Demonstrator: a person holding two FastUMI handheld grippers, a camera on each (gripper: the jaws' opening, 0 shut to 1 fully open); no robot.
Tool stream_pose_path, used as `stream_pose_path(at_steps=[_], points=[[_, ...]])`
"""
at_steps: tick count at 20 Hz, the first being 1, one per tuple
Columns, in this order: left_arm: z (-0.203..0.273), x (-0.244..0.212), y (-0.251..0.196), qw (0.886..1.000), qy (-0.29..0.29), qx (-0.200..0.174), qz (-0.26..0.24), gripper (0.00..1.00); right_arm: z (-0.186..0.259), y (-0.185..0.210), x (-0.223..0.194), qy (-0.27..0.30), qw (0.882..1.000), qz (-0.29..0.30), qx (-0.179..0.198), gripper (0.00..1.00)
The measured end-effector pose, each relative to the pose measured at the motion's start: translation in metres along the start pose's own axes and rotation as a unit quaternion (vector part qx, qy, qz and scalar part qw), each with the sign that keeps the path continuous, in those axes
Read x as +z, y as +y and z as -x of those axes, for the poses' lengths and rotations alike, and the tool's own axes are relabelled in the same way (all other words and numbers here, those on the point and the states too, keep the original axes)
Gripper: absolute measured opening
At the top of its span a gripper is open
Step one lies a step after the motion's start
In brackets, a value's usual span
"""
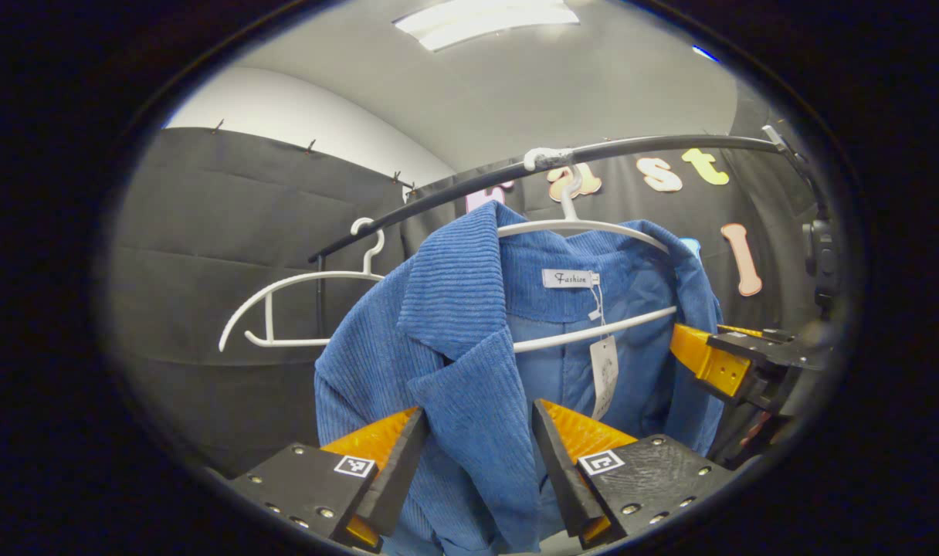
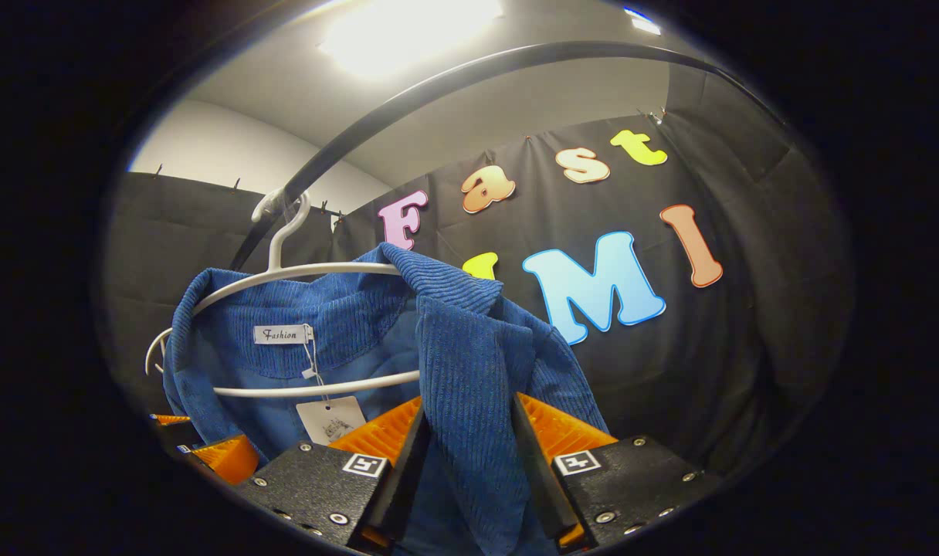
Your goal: Grasp the clothes on the hanger with both hands and then place them into the laundry hamper below.
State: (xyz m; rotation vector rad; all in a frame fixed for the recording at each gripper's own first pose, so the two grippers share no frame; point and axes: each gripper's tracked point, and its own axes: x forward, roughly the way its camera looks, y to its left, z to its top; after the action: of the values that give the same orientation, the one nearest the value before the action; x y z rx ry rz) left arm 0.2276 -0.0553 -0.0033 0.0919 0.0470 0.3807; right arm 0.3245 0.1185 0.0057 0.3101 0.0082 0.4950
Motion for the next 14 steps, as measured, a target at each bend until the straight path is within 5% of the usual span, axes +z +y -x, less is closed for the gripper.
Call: stream_pose_path(at_steps=[1,2,5,8,14], points=[[-0.001,0.001,0.002,1.0,-0.002,0.003,0.0,0.8,0.0,0.0,0.003,-0.005,1.0,-0.002,0.002,0.51],[-0.002,0.002,0.009,1.0,-0.002,0.016,0.0,0.69,0.0,-0.002,0.005,-0.01,1.0,-0.003,0.001,0.44],[-0.007,-0.003,0.016,1.0,0.005,0.016,0.008,0.36,0.001,-0.01,0.015,-0.034,0.999,-0.005,-0.013,0.04],[-0.006,-0.001,0.017,1.0,0.003,0.009,0.014,0.04,0.0,-0.015,0.021,-0.045,0.999,0.008,-0.016,0.02],[0.011,0.014,0.028,0.999,-0.001,-0.009,0.032,0.01,-0.002,-0.04,0.059,-0.093,0.994,0.023,-0.049,0.02]])
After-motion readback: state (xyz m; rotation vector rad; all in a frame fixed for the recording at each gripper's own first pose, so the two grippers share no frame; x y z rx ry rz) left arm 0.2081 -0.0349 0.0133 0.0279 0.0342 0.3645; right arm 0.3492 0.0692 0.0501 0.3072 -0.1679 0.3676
